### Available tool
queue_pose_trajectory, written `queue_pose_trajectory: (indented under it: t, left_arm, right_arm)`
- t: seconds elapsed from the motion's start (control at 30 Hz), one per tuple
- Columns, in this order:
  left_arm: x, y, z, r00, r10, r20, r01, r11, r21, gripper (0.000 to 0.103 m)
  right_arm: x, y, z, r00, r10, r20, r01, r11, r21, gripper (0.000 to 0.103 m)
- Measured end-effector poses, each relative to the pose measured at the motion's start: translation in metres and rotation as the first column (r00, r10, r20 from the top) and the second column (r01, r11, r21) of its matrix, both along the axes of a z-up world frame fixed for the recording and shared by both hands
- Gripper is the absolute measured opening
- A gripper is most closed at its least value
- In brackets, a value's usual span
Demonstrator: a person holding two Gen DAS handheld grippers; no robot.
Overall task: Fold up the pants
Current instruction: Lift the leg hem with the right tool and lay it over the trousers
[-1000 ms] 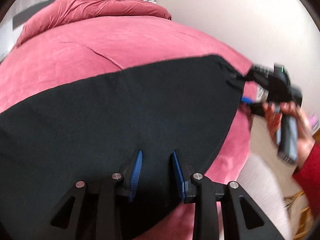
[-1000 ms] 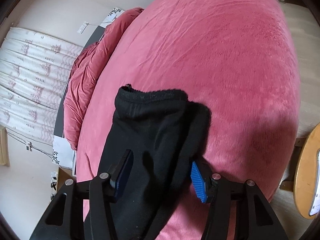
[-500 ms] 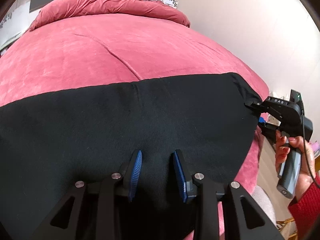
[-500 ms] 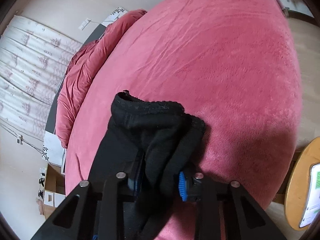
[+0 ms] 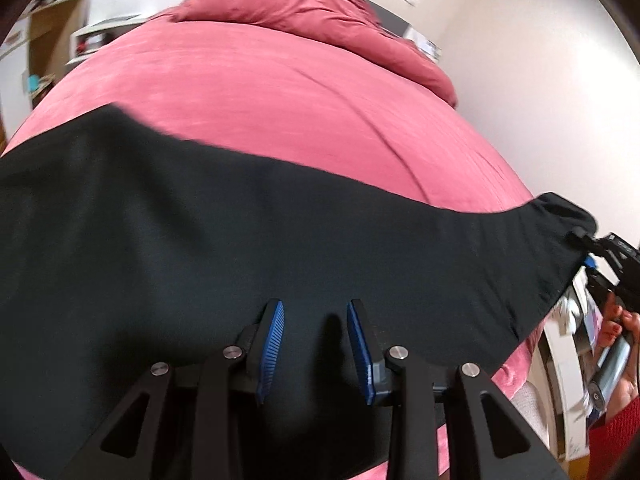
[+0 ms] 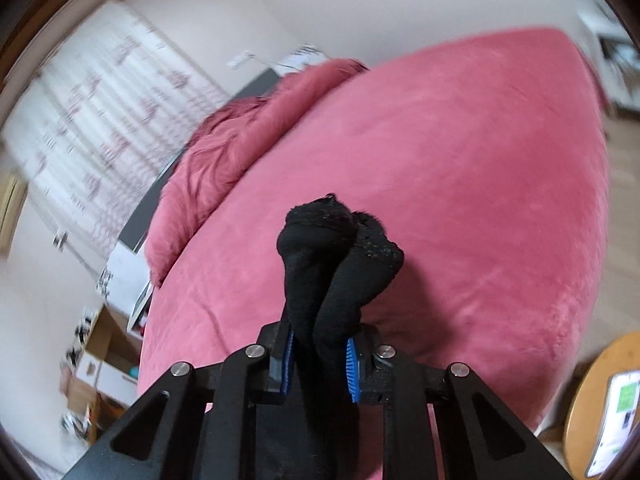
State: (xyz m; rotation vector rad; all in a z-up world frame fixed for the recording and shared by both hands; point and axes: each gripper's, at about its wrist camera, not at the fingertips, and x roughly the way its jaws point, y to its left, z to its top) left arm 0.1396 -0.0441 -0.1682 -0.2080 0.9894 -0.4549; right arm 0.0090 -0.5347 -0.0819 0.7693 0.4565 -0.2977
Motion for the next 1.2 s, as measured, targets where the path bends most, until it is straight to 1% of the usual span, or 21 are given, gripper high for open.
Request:
queue_pose_trajectory:
  t: [0.07, 0.13, 0.23, 0.37, 0.47, 0.5, 0.57, 0.63, 0.7, 0.87, 1.0, 1.03, 1.13, 1.2]
  left_arm:
    - [-0.003, 0.02, 0.0, 0.999, 0.04, -0.009, -0.04, 0.999, -0.025, 0.033]
    - [-0.007, 0.036, 0.001, 0.997, 0.071, -0.02, -0.072, 0.997, -0.039, 0.033]
    - [-0.014, 0.047, 0.001, 0.994, 0.104, -0.031, -0.105, 0.993, -0.058, 0.033]
    - [-0.02, 0.055, -0.001, 0.991, 0.131, -0.025, -0.132, 0.99, -0.047, 0.033]
    - [-0.02, 0.065, -0.001, 0.989, 0.145, -0.037, -0.147, 0.987, -0.062, 0.033]
    - [-0.018, 0.061, -0.003, 0.988, 0.149, -0.041, -0.152, 0.986, -0.07, 0.033]
    - [-0.018, 0.073, -0.003, 0.987, 0.153, -0.056, -0.158, 0.983, -0.09, 0.033]
    - [-0.018, 0.084, -0.003, 0.987, 0.148, -0.066, -0.155, 0.98, -0.123, 0.033]
    - [-0.02, 0.093, -0.002, 0.986, 0.158, -0.059, -0.164, 0.978, -0.127, 0.033]
    - [-0.025, 0.111, 0.001, 0.98, 0.188, -0.063, -0.196, 0.97, -0.146, 0.033]
    - [-0.028, 0.124, 0.002, 0.974, 0.216, -0.073, -0.225, 0.961, -0.161, 0.033]
    - [-0.029, 0.127, 0.002, 0.972, 0.224, -0.07, -0.232, 0.96, -0.159, 0.033]
    - [-0.028, 0.13, 0.0, 0.969, 0.235, -0.077, -0.245, 0.955, -0.164, 0.033]
    - [-0.028, 0.132, -0.001, 0.967, 0.24, -0.088, -0.252, 0.952, -0.176, 0.033]
  right_arm:
    - [0.003, 0.018, 0.014, 1.0, 0.027, 0.012, -0.027, 0.999, -0.045, 0.021]
    - [0.006, 0.042, 0.028, 0.998, 0.06, 0.016, -0.058, 0.992, -0.11, 0.021]
    - [0.009, 0.082, 0.048, 0.992, 0.125, 0.024, -0.117, 0.971, -0.21, 0.021]
    - [0.016, 0.137, 0.059, 0.971, 0.237, 0.027, -0.218, 0.927, -0.304, 0.021]
    - [0.021, 0.18, 0.058, 0.951, 0.31, 0.001, -0.287, 0.88, -0.378, 0.021]
    - [0.023, 0.195, 0.055, 0.941, 0.338, -0.011, -0.314, 0.862, -0.398, 0.021]
    - [0.027, 0.224, 0.046, 0.919, 0.392, -0.036, -0.37, 0.827, -0.423, 0.021]
    - [0.031, 0.247, 0.037, 0.898, 0.434, -0.065, -0.418, 0.801, -0.43, 0.021]
    - [0.035, 0.27, 0.025, 0.876, 0.473, -0.09, -0.463, 0.774, -0.432, 0.021]
    - [0.05, 0.308, -0.013, 0.827, 0.538, -0.161, -0.552, 0.726, -0.409, 0.021]
    - [0.06, 0.335, -0.045, 0.775, 0.593, -0.219, -0.628, 0.687, -0.364, 0.021]
    - [0.064, 0.34, -0.049, 0.767, 0.602, -0.224, -0.639, 0.681, -0.359, 0.021]
    - [0.067, 0.357, -0.068, 0.733, 0.63, -0.255, -0.677, 0.641, -0.362, 0.021]
    - [0.072, 0.365, -0.08, 0.717, 0.636, -0.285, -0.695, 0.624, -0.357, 0.025]
